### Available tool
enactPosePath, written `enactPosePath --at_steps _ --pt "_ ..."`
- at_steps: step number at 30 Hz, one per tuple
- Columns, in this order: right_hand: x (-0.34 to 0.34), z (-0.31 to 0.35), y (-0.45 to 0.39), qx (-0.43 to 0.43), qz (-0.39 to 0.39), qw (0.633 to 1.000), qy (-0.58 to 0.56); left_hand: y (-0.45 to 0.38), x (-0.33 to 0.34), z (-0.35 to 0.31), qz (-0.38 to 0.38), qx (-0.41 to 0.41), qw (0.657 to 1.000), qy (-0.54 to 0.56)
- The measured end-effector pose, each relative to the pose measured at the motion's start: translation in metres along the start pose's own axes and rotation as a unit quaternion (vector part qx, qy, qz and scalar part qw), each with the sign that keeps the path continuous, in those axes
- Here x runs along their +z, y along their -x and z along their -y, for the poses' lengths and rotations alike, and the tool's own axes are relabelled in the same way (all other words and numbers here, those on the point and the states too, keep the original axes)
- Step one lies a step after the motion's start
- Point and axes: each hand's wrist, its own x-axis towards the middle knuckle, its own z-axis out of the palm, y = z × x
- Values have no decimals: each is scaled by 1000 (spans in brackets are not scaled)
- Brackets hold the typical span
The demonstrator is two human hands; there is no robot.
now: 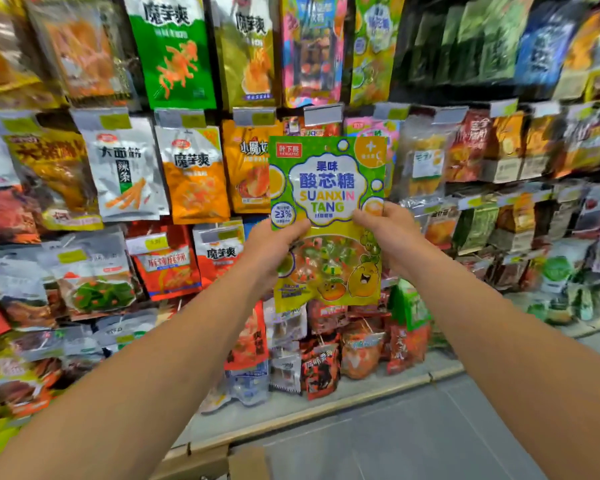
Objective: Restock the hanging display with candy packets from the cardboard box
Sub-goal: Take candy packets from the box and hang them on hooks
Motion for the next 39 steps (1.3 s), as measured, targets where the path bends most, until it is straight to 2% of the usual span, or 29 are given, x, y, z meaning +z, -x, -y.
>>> enactPosePath --at_steps 5,8,11,19,23,28,37,39 --pt "-49 28 -57 -40 -35 999 4 -45 51 -37 -4 35 999 -14" --pt "-60 47 -90 -59 -46 997 24 -78 70 -52 -18 58 998 -17" --pt "-63 62 -129 -116 -62 990 47 -119 81 -65 -18 75 997 -4" --pt "-84 114 -227 -199 -118 972 44 -218 116 -121 -37 148 988 -34" --pt "-95 134 -271 -211 -160 963 51 -259 131 -142 -41 197 978 -51" --pt "-113 159 -317 -216 -157 962 60 -299 148 -162 -57 241 965 -82" --pt "-161 206 -387 -250 -125 959 41 -359 154 -165 -109 200 960 -163" --pt "-168 218 -400 -265 -117 955 71 -367 157 -166 -124 188 959 -174"
